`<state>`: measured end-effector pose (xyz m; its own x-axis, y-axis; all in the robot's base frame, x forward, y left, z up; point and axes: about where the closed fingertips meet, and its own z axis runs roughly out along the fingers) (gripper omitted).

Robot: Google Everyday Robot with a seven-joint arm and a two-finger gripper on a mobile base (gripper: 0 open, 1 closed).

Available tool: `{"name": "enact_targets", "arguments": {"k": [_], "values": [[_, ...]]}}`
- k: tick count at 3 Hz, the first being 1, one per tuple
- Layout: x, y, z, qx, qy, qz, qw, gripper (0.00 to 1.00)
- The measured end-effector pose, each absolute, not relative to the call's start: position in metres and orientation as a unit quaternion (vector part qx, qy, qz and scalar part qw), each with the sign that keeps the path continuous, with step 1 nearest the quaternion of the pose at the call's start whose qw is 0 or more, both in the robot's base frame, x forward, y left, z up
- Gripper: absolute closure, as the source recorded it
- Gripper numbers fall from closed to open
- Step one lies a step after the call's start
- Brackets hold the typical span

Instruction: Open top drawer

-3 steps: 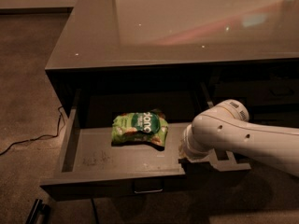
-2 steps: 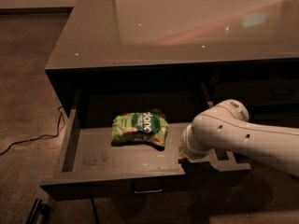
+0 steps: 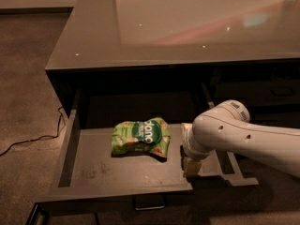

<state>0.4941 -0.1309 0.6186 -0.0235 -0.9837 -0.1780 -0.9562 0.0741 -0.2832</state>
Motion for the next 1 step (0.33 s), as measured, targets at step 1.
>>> {"name": "enact_targets", "arguments": {"k": [1], "values": [[0.4941,-0.1309,0.6186,-0.679,0.714,-0.042,0.164,0.0]]}}
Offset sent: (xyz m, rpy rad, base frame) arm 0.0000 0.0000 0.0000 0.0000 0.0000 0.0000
